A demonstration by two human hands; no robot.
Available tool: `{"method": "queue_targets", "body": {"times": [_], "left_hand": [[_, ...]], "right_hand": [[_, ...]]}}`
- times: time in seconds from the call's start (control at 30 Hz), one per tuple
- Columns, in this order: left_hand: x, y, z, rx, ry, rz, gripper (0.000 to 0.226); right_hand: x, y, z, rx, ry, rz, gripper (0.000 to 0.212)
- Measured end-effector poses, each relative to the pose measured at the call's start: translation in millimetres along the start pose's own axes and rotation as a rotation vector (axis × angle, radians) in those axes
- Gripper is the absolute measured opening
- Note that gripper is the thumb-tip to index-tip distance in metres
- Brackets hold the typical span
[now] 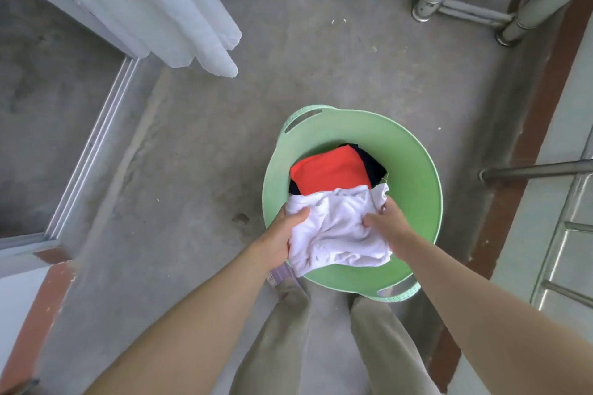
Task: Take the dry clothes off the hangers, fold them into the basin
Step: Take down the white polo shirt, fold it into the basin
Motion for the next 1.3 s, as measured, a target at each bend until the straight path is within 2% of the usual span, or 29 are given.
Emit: {"method": "queue_targets", "body": {"times": [0.17,0.23,0.3,0.4,0.47,0.53,0.63,0.7,0.77,0.8,0.87,0.93,1.03,1.1,1.17,1.23,1.3], "left_hand": [[63,-44,15,-0.030,0.064,-0.068,0.057],[89,-53,12,-0.025,0.090,-0.049,0.038],[113,-60,7,-0.036,0.131,-0.022,0.034],[154,-82,7,-0.070,0.184,-0.052,0.033],[177,-103,15,-0.013,0.146,-0.232,0.022],[193,-121,25,0.221,0.078,-0.385,0.037],[206,-126,36,0.601,0.172,-0.505,0.077],[205,-113,37,0.912,0.229,-0.578,0.078],[199,-101,37,1.335,0.250,-0.683,0.069],[197,-95,37,1.499,0.250,-0.682,0.064],[200,-93,44,1.698,0.174,-0.565,0.061],[205,-97,48,1.820,0.092,-0.420,0.056],[205,-99,41,1.901,0.152,-0.336,0.044],[208,-95,38,1.838,0.139,-0.204,0.043],[202,-86,47,1.819,0.059,-0.083,0.058],[195,-81,61,1.792,-0.043,0.041,0.075],[196,-86,68,1.652,-0.161,0.149,0.073]], "right_hand": [[77,-7,-5,-0.195,-0.066,-0.041,0.033],[102,-17,5,-0.280,-0.133,-0.125,0.032],[125,-25,18,-0.337,-0.200,-0.223,0.031],[175,-37,26,-0.430,-0.210,-0.231,0.053],[208,-42,17,-0.503,-0.131,-0.194,0.074],[225,-47,3,-0.552,-0.108,-0.266,0.080],[233,-44,-17,-0.681,-0.270,-0.406,0.067],[237,-35,-30,-0.750,-0.320,-0.352,0.062],[241,-28,-39,-0.714,-0.293,-0.266,0.069],[243,-27,-43,-0.683,-0.288,-0.232,0.074],[244,-24,-46,-0.681,-0.308,-0.185,0.080],[243,-27,-44,-0.636,-0.351,-0.202,0.074],[236,-33,-33,-0.524,-0.404,-0.343,0.062],[235,-38,-29,-0.524,-0.444,-0.443,0.059],[237,-40,-33,-0.548,-0.426,-0.468,0.060],[238,-41,-46,-0.626,-0.292,-0.391,0.064],[237,-38,-55,-0.692,-0.158,-0.300,0.066]]}}
Point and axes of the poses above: each hand's wrist, its own x-axis towards the middle knuckle, its own y-axis out of the palm, z = x × y, the point moved 3 cm from there along x, towards the middle knuckle, and after that the axes turned 14 degrees about z, right-handed, at the moved point
